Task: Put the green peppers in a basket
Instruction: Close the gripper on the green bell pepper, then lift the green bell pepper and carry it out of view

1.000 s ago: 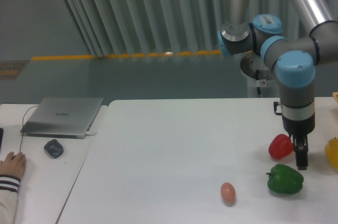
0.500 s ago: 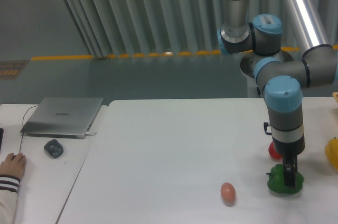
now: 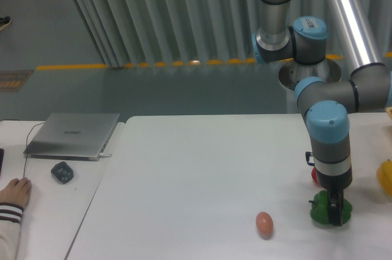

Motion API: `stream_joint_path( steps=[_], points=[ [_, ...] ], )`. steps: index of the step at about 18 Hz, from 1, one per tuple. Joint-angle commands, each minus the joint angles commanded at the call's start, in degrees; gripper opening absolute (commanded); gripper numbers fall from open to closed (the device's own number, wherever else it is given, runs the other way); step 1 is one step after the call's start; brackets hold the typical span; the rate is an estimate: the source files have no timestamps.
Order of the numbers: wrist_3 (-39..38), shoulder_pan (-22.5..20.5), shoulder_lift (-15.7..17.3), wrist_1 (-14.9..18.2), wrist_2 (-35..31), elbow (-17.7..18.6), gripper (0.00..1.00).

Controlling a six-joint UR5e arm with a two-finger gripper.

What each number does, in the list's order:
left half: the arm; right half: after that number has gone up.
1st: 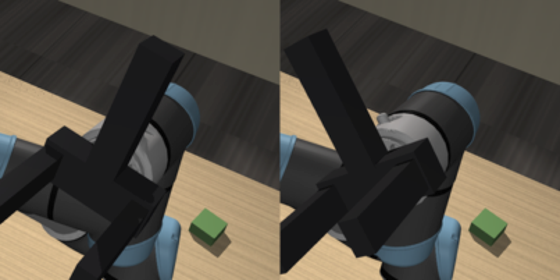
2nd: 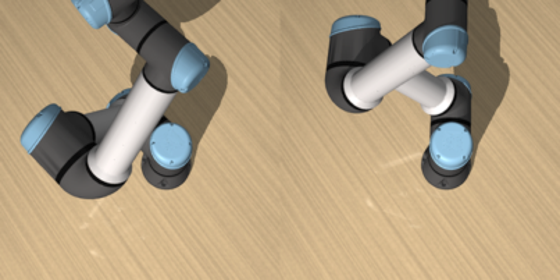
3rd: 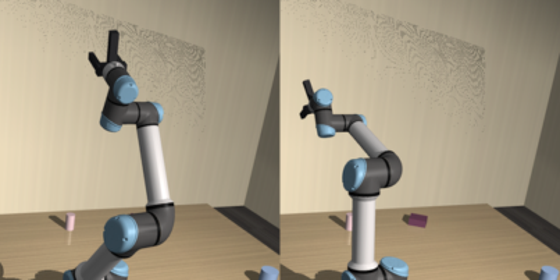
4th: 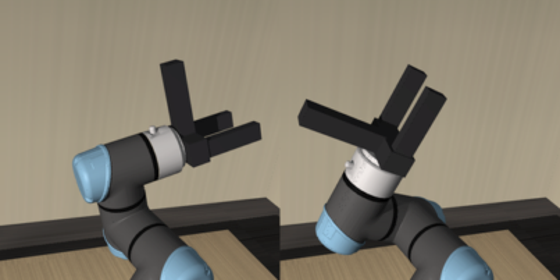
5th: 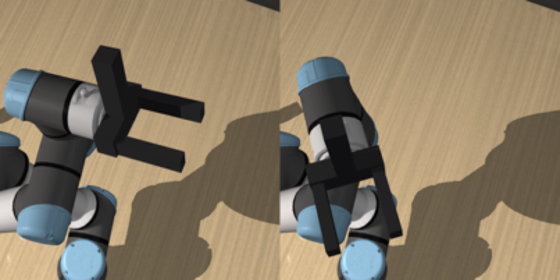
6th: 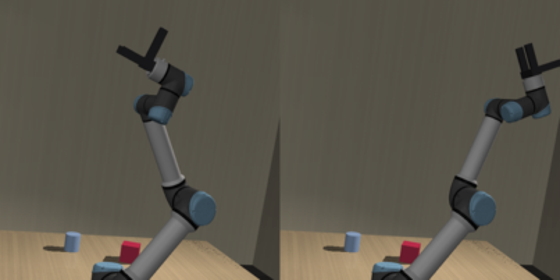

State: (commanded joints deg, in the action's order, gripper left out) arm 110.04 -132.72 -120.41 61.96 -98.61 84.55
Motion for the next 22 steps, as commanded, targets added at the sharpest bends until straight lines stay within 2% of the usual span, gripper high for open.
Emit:
stream_joint_path(
  steps=[2,7,11,15,22],
  points=[
    [-0.1,0.4,-0.4,-0.3,-0.2,0.3,1.00],
    [-0.5,0.5,-0.4,-0.1,-0.3,0.4,0.56],
    [-0.7,0.4,0.1,-0.1,-0.3,0.5,0.40],
    [-1.0,0.0,1.9,0.0,-0.4,0.4,0.37],
    [-0.8,-5.3,9.6,0.4,0.3,0.6,0.37]
  ],
)
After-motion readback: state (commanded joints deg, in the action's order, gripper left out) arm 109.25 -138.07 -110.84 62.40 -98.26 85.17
